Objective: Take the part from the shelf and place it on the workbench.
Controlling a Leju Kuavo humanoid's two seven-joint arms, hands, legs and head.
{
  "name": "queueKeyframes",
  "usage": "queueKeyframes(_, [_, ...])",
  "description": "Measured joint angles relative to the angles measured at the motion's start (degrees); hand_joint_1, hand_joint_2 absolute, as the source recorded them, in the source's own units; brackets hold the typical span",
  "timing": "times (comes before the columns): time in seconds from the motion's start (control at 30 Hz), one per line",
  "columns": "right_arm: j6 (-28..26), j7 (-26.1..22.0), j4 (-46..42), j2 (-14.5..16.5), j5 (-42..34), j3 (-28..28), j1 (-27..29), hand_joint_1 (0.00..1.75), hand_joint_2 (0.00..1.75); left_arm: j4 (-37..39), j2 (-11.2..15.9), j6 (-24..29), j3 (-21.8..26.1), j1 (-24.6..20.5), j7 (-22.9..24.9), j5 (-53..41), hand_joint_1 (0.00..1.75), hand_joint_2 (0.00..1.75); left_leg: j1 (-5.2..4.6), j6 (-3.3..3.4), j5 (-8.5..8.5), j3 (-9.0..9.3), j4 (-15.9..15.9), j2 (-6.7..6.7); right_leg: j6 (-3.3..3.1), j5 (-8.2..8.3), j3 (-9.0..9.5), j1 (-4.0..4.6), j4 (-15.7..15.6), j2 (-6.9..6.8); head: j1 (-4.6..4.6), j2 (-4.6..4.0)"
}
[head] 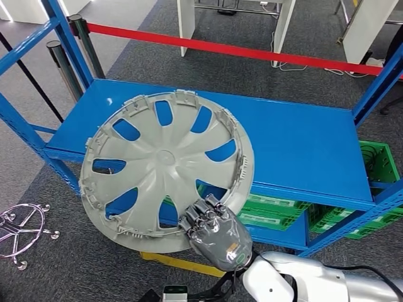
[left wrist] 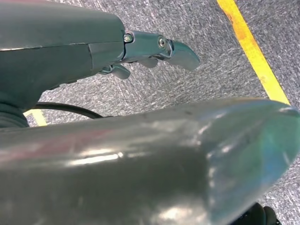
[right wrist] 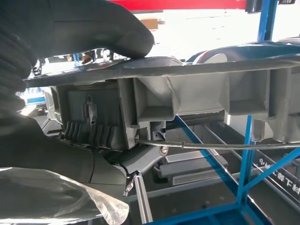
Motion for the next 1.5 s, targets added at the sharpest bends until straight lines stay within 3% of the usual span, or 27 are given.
queueKeyframes(0.93, [-0.78,0.86,-0.73,-0.49,0.0,-0.8,-0.37,1.75,1.75,0.0,0.0,0.52,-0.19,0.05,-0.01,0.33,0.0,0.0,0.01,0.0,0.0,0.0,0.0,0.0,0.0,0.0,0.0,0.0,0.0,0.0,0.01,0.0])
queueKeyframes(1.5, [-0.83,-13.26,-2.72,-1.46,0.0,-20.85,13.09,1.75,1.75,0.0,0.02,-0.3,-0.25,0.18,0.25,-0.83,0.0,0.0,0.0,0.0,0.0,0.0,0.0,0.0,0.0,0.0,0.0,0.0,0.0,-0.01,0.01,0.0])
